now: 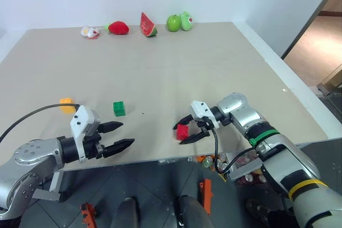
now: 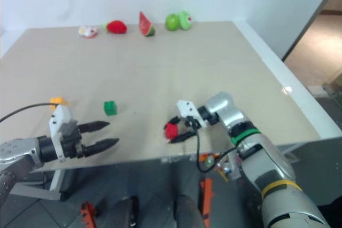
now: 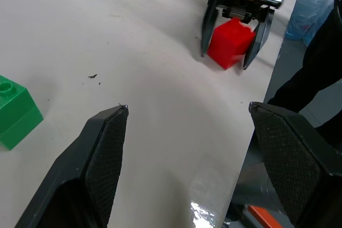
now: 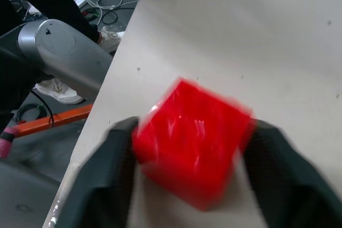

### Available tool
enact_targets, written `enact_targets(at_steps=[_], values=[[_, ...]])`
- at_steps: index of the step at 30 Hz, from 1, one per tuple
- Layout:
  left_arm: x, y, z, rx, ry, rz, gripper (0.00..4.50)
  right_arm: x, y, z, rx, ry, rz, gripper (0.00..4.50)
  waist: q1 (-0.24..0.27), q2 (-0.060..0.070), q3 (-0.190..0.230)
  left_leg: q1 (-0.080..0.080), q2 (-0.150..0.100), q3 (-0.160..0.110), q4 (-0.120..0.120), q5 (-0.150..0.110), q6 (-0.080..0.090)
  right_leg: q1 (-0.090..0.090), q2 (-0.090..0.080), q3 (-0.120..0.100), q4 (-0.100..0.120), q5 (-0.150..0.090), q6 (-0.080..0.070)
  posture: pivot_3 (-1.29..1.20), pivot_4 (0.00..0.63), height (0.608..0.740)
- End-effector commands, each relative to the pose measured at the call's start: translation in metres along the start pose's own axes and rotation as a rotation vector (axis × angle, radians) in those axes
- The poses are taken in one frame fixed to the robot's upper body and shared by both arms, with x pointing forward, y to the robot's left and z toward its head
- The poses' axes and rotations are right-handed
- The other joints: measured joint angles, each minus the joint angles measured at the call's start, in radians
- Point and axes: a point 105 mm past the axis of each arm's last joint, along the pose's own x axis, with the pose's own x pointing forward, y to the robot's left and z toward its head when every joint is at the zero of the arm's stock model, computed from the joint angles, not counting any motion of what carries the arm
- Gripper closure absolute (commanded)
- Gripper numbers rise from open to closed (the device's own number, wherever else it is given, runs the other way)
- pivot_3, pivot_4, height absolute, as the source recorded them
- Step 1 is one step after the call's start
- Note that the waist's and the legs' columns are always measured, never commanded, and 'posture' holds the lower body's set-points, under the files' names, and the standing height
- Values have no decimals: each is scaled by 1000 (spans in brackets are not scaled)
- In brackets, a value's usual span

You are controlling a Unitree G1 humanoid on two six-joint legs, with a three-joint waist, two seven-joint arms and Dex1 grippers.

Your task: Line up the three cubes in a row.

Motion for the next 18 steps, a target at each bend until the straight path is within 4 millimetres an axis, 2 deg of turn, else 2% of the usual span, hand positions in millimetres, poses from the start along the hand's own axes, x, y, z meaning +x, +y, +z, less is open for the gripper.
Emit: enact_targets(at_steps=[1,5,10,13,16,18], values=[[-3,-3,10,40,-22,-2,750,-7,-3,6,-33,-8,7,18,-2,0,0,1,0,0,0,0,0,0,0,0,0,0,0,0,150,740],[-2,-2,10,38,-23,-5,750,-19,-6,9,-51,-1,-31,18,-1,0,0,2,1,0,0,0,0,0,1,0,0,4,-2,0,150,740],[-2,1,10,28,-27,0,750,-50,-9,20,-85,15,-104,18,1,0,0,1,0,0,1,1,1,0,0,0,0,4,-2,0,150,740],[-9,12,8,-24,-51,53,750,-86,7,34,-116,22,-148,18,4,2,1,-1,0,0,2,1,1,-1,0,0,0,4,-1,0,150,740],[-16,23,2,-54,-49,106,750,-99,25,37,-111,37,-148,18,8,1,0,-1,0,2,1,0,0,-2,-1,0,0,0,0,0,150,740],[-17,35,-8,-51,-28,167,750,-105,28,39,-111,32,-183,18,-1,0,0,1,1,2,0,-2,0,-1,0,0,0,-3,-2,0,150,740]])
